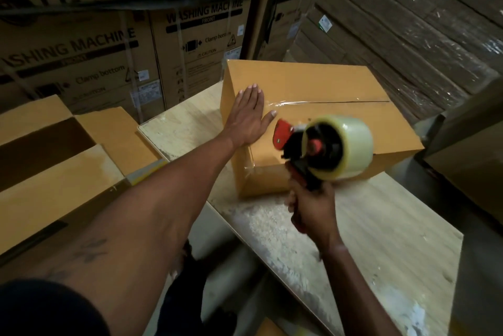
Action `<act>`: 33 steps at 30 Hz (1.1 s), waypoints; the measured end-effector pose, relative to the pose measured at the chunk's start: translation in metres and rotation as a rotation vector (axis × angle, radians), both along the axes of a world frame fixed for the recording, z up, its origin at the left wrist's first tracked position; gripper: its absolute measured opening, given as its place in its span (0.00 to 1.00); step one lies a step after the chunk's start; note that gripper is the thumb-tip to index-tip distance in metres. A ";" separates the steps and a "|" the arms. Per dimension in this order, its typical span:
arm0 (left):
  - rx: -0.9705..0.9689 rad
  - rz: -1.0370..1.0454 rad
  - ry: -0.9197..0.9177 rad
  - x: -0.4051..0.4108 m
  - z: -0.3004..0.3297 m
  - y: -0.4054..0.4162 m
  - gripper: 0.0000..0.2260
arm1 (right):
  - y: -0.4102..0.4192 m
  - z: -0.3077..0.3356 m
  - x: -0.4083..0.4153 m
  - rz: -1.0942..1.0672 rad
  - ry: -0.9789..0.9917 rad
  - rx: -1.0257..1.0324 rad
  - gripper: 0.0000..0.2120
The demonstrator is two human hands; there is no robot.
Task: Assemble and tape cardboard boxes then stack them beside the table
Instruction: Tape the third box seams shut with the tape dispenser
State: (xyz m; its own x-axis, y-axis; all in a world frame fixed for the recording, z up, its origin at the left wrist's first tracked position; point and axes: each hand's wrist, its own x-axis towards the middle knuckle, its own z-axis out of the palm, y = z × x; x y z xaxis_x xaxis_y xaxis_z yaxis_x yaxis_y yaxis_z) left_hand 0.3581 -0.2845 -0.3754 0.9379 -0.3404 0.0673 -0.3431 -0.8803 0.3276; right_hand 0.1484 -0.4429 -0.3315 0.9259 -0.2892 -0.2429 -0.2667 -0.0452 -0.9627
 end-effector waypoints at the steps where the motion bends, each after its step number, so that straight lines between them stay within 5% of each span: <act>1: -0.031 0.001 -0.010 0.000 -0.001 0.001 0.35 | 0.001 0.005 0.019 -0.018 -0.008 0.043 0.04; 10: -0.945 0.277 0.184 -0.025 -0.008 -0.004 0.33 | 0.016 0.001 0.111 -0.026 -0.004 0.066 0.10; 16: -1.327 0.353 0.263 -0.051 -0.043 -0.016 0.29 | 0.012 -0.006 0.116 -0.036 0.022 0.109 0.13; 22: -1.202 0.354 0.483 -0.092 -0.096 -0.002 0.37 | 0.011 -0.005 0.113 -0.039 0.008 0.152 0.13; 26: -1.226 0.267 0.210 -0.102 -0.046 0.003 0.42 | 0.012 -0.003 0.112 -0.032 0.010 0.149 0.14; 33: -0.904 -0.114 -0.094 -0.094 -0.042 -0.004 0.51 | 0.014 -0.001 0.112 -0.051 0.001 0.145 0.12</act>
